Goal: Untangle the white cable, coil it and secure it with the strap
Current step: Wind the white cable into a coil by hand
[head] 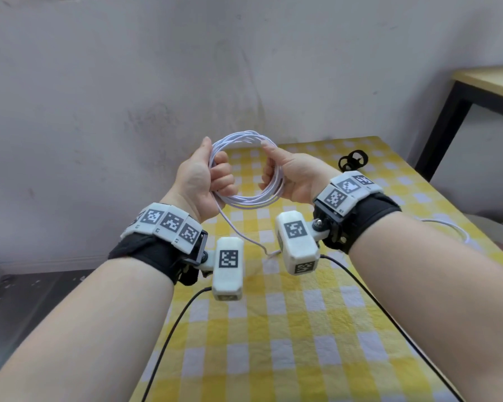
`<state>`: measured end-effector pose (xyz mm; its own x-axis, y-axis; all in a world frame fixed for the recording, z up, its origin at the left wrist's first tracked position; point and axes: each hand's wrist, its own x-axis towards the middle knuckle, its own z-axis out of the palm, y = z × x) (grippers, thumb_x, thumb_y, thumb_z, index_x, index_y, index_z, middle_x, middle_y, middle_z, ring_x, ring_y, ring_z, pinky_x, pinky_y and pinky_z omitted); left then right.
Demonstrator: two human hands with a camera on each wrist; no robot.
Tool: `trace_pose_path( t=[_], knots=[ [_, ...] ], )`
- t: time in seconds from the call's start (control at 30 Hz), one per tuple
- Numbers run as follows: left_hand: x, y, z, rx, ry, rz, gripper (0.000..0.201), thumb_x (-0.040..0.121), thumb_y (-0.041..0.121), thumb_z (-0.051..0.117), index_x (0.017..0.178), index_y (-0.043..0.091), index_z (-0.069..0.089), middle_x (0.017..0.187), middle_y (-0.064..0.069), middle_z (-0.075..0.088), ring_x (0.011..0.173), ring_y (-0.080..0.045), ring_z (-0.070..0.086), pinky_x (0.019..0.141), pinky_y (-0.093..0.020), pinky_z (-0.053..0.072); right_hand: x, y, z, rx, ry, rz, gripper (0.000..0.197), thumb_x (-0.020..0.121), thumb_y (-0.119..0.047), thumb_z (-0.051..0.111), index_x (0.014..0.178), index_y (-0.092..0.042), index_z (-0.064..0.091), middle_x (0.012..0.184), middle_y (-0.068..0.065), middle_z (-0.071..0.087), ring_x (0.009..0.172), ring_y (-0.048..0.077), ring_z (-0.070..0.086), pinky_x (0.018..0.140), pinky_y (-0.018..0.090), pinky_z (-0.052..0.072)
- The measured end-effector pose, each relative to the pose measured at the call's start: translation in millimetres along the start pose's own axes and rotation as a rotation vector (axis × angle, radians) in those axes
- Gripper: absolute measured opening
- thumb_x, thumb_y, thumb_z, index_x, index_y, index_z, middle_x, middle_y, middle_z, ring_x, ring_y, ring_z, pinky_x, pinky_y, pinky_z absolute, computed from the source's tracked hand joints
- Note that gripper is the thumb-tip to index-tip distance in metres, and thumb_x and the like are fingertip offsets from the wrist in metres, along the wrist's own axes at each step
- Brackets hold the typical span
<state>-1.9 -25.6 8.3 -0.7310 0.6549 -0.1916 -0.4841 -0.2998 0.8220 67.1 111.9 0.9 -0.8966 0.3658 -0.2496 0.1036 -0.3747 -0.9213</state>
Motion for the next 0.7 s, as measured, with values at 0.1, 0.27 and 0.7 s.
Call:
trace_pose_path(
  t=[0.1,0.27,0.7],
  knots=[
    [0.1,3.9,-4.7,0.126,-0.019,-0.063,0.049,0.099,0.049,0.030,0.059,0.020,0.032,0.035,0.008,0.019,0.027,-0.007,0.016,0.035,-0.015,0.013,-4.4,-3.3,-0.9,-0.131,-0.050,-0.018,0.021,0.092,-0.021,0.061,0.075,-0.014,0.051,0.058,-0.002,0.042,0.046,0.011,0.046,0.058,0.026,0.049],
    [-3.0,8.6,-5.5,0.305,-0.099,-0.182,0.049,0.098,0.050,0.031,0.060,0.019,0.033,0.037,0.009,0.020,0.027,-0.006,0.016,0.035,-0.017,0.015,-3.4,-3.5,-1.7,-0.296,-0.030,-0.058,0.013,0.086,-0.011,0.067,0.080,-0.014,0.055,0.055,-0.003,0.036,0.040,0.007,0.035,0.040,0.018,0.036],
    [-1.8,-6.2,-8.5,0.109,-0.248,-0.080,0.045,0.096,0.052,0.029,0.076,0.016,0.048,0.047,0.007,0.046,0.046,-0.010,0.050,0.063,-0.026,0.051,1.7,-5.8,3.4,0.026,0.211,0.008,0.033,0.092,-0.012,0.048,0.063,-0.018,0.034,0.032,-0.008,0.022,0.026,0.006,0.014,0.029,0.014,0.012]
  ],
)
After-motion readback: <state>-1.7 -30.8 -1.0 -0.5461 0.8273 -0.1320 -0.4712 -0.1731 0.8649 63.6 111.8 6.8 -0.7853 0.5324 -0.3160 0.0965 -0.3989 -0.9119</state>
